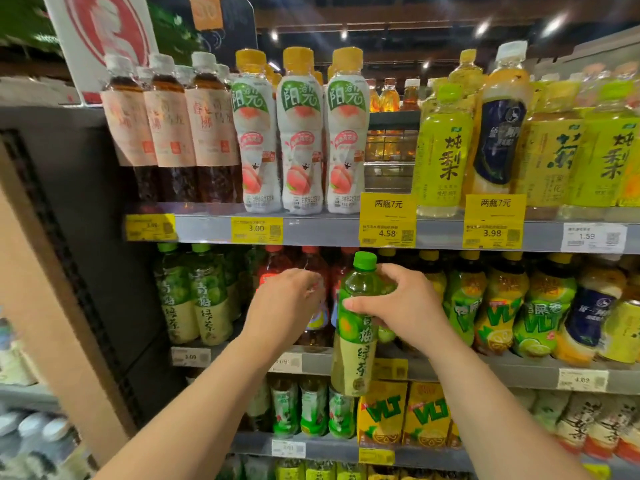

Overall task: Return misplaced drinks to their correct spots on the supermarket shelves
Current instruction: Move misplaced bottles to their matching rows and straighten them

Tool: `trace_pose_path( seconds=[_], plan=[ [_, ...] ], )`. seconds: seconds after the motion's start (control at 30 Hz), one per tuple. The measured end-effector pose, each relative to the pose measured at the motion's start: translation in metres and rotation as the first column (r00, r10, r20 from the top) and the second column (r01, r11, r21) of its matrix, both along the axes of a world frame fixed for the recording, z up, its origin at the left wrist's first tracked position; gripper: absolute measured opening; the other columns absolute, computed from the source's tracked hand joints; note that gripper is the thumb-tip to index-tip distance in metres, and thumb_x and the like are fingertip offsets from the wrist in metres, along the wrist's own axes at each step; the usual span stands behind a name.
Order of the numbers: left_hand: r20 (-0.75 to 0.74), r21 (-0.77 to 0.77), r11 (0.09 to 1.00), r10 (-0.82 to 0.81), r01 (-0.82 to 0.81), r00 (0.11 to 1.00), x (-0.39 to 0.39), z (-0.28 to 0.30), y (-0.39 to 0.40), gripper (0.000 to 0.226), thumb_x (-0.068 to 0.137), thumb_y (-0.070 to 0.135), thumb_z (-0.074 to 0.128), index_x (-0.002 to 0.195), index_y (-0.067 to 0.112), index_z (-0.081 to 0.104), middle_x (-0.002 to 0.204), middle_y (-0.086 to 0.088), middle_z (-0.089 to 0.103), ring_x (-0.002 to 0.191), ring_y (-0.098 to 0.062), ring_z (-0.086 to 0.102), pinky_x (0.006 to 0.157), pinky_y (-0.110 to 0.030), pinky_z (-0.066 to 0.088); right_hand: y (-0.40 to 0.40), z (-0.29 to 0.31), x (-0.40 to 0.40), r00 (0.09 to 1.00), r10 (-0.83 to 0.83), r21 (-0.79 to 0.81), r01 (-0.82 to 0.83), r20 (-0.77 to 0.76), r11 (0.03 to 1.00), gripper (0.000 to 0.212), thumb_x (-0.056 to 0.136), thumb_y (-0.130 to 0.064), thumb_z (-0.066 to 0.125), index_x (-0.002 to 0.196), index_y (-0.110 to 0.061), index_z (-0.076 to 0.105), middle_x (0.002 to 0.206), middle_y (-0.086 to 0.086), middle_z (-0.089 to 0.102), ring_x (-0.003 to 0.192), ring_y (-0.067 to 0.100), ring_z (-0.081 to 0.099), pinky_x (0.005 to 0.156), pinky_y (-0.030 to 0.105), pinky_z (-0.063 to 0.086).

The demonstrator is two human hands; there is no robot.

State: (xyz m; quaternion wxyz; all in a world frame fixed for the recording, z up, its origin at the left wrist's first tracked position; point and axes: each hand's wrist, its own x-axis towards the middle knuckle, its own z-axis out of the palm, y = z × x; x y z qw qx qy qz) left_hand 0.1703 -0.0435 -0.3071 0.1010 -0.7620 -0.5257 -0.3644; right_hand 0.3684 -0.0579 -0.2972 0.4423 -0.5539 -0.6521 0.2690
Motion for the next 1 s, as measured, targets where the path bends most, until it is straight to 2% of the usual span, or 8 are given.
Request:
trace_pose_path(
  seconds=[0.1, 0.17, 0.33, 0.47, 0.57, 0.67, 0.8, 1.0],
  plan=[
    [0.056, -0.044, 0.995, 0.092, -0.090, 0.994, -0.039, -0.001, -0.013, 0.023, 0.085, 0.040, 0.068, 0.098, 0.022, 0.074, 0.087, 0.001, 0.073, 0.078, -0.021, 0.068, 0.069, -0.035, 0.054, 0.004, 0.000, -0.028, 0.996, 0.059, -0.009, -0.059, 0.068, 0.998, 0.056, 0.045, -0.056, 0.088, 0.095, -0.039, 0.068, 0.086, -0.020, 0.073, 0.078, 0.001, 0.070, 0.071, 0.037, 0.061],
    [0.006, -0.087, 0.983, 0.165, -0.163, 0.986, -0.066, -0.003, -0.017, 0.026, 0.086, 0.046, 0.064, 0.096, 0.023, 0.072, 0.084, 0.001, 0.070, 0.077, -0.021, 0.066, 0.067, -0.036, 0.054, 0.006, 0.000, -0.051, 0.988, 0.110, -0.010, -0.109, 0.107, 0.994, 0.065, 0.045, -0.059, 0.087, 0.103, -0.038, 0.068, 0.092, -0.019, 0.072, 0.082, 0.001, 0.069, 0.071, 0.036, 0.061],
    [-0.021, -0.106, 0.955, 0.277, -0.277, 0.961, -0.118, 0.003, -0.022, 0.036, 0.089, 0.048, 0.060, 0.115, 0.025, 0.068, 0.100, 0.003, 0.067, 0.090, -0.019, 0.064, 0.072, -0.032, 0.052, 0.009, 0.005, -0.103, 0.969, 0.195, 0.016, -0.200, 0.154, 0.980, 0.054, 0.054, -0.054, 0.087, 0.101, -0.040, 0.064, 0.093, -0.023, 0.070, 0.083, -0.005, 0.066, 0.075, 0.031, 0.058],
    [-0.013, -0.122, 0.961, 0.248, -0.247, 0.969, -0.145, 0.007, -0.021, 0.041, 0.089, 0.046, 0.060, 0.123, 0.022, 0.064, 0.105, 0.001, 0.066, 0.095, -0.020, 0.062, 0.078, -0.035, 0.052, 0.011, 0.016, -0.138, 0.943, 0.210, 0.053, -0.231, 0.258, 0.972, 0.062, 0.064, -0.054, 0.083, 0.119, -0.041, 0.057, 0.105, -0.026, 0.062, 0.094, 0.001, 0.059, 0.083, 0.032, 0.052],
    [-0.012, -0.132, 0.965, 0.226, -0.225, 0.974, -0.159, 0.008, -0.021, 0.043, 0.090, 0.045, 0.060, 0.126, 0.022, 0.062, 0.107, 0.000, 0.066, 0.096, -0.020, 0.062, 0.078, -0.032, 0.051, 0.014, 0.023, -0.157, 0.935, 0.178, 0.075, -0.210, 0.307, 0.975, 0.066, 0.071, -0.049, 0.082, 0.129, -0.036, 0.052, 0.112, -0.022, 0.054, 0.101, 0.008, 0.055, 0.087, 0.034, 0.048],
    [-0.024, -0.143, 0.968, 0.203, -0.205, 0.979, -0.171, 0.005, -0.019, 0.042, 0.090, 0.045, 0.060, 0.125, 0.022, 0.062, 0.107, -0.001, 0.066, 0.096, -0.020, 0.062, 0.077, -0.031, 0.051, 0.020, 0.021, -0.170, 0.938, 0.133, 0.098, -0.172, 0.322, 0.980, 0.064, 0.071, -0.051, 0.081, 0.126, -0.037, 0.051, 0.118, -0.020, 0.057, 0.108, 0.011, 0.058, 0.092, 0.036, 0.049],
    [-0.038, -0.143, 0.974, 0.174, -0.177, 0.984, -0.184, 0.002, -0.016, 0.042, 0.088, 0.047, 0.060, 0.122, 0.023, 0.064, 0.102, 0.001, 0.066, 0.092, -0.019, 0.063, 0.075, -0.034, 0.053, 0.026, 0.013, -0.186, 0.930, 0.082, 0.092, -0.122, 0.357, 0.988, 0.063, 0.071, -0.051, 0.080, 0.125, -0.035, 0.051, 0.121, -0.014, 0.062, 0.109, 0.015, 0.060, 0.088, 0.034, 0.049],
    [-0.038, -0.166, 0.980, 0.103, -0.108, 0.994, -0.196, -0.001, -0.013, 0.045, 0.089, 0.048, 0.059, 0.126, 0.023, 0.060, 0.102, 0.001, 0.065, 0.089, -0.017, 0.062, 0.074, -0.032, 0.054, 0.037, 0.015, -0.205, 0.880, 0.015, 0.064, -0.051, 0.475, 0.997, 0.061, 0.076, -0.052, 0.078, 0.123, -0.022, 0.051, 0.121, -0.002, 0.062, 0.109, 0.024, 0.060, 0.087, 0.040, 0.051]
  ],
)
